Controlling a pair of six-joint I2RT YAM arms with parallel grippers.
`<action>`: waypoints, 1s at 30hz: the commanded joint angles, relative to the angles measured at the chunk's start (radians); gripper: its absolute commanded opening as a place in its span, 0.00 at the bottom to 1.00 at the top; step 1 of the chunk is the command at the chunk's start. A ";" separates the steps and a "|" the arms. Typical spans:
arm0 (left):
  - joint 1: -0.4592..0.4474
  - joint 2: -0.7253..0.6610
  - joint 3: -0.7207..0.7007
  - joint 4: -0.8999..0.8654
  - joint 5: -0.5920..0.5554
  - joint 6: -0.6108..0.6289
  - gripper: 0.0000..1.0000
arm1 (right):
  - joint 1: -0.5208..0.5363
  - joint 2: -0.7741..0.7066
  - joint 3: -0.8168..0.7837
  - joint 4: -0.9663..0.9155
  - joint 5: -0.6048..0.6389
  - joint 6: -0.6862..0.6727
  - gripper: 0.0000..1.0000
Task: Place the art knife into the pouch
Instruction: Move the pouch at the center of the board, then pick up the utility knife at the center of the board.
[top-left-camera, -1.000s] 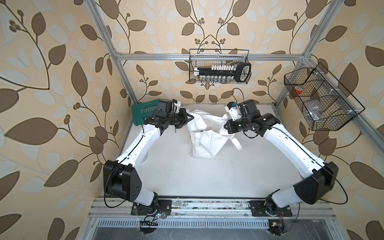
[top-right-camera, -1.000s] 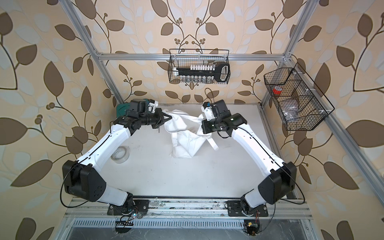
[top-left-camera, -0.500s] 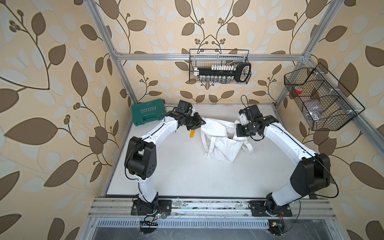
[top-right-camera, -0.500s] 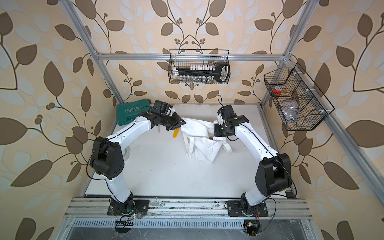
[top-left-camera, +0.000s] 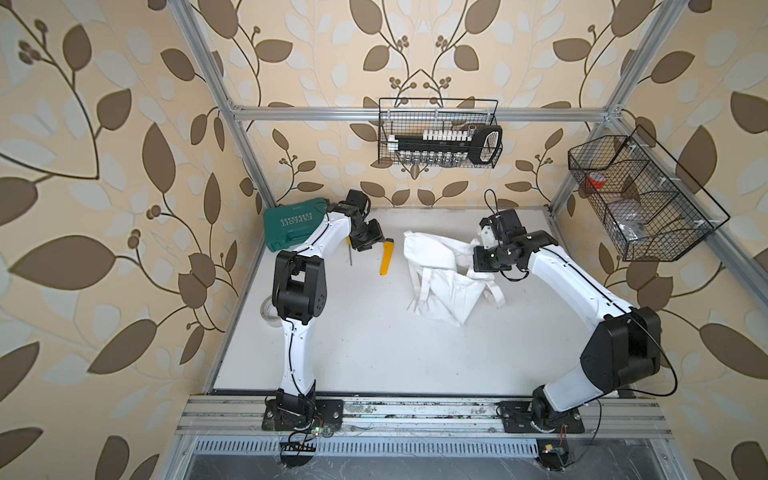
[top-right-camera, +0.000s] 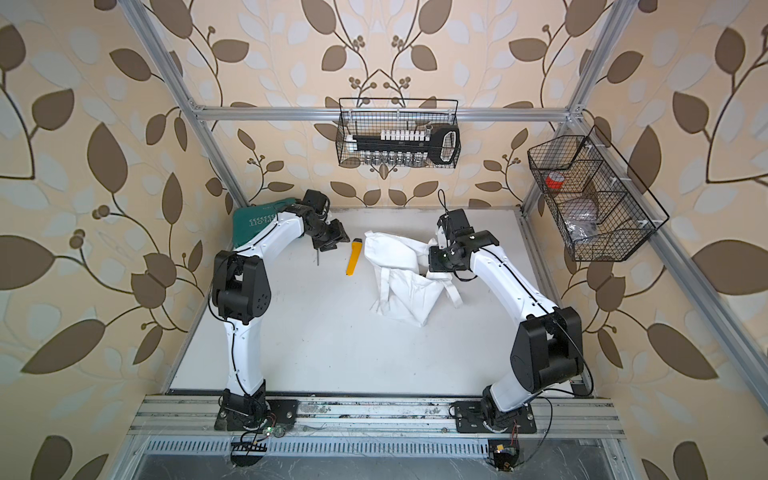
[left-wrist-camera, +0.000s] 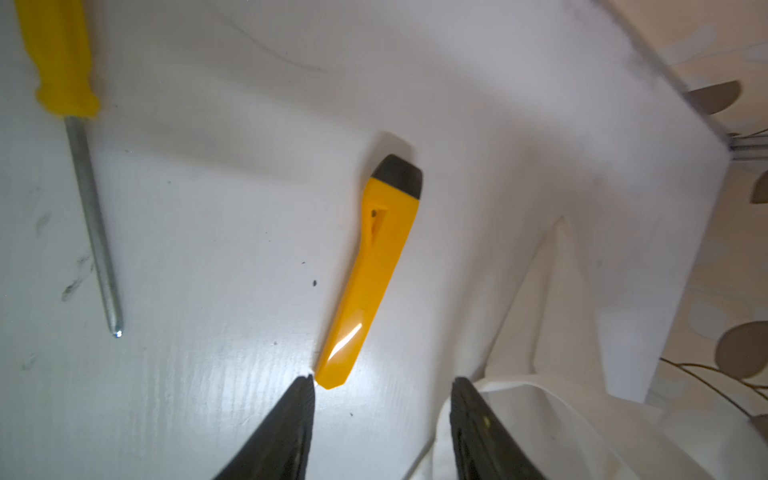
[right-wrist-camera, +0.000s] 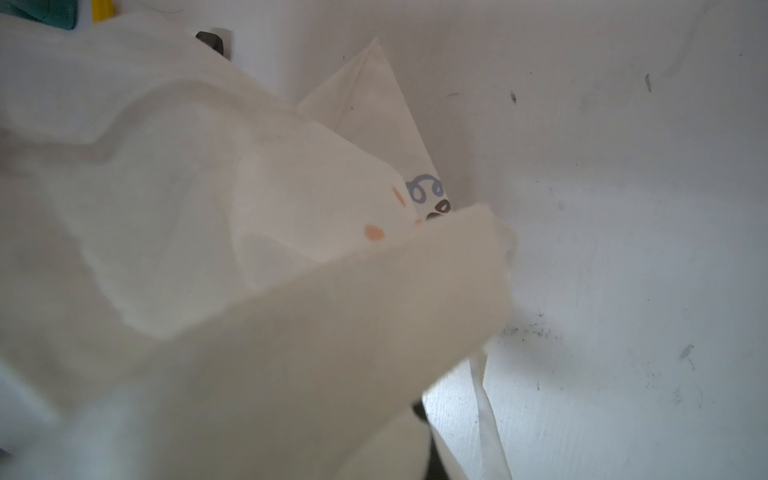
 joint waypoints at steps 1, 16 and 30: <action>-0.019 0.044 0.047 -0.096 -0.108 0.091 0.55 | -0.002 -0.032 -0.013 0.030 -0.027 0.009 0.00; -0.137 0.085 0.034 -0.010 -0.252 0.246 0.56 | 0.011 -0.023 -0.029 0.053 -0.079 -0.006 0.00; -0.150 0.144 0.032 0.040 -0.334 0.295 0.56 | 0.031 -0.038 -0.041 0.064 -0.091 -0.019 0.00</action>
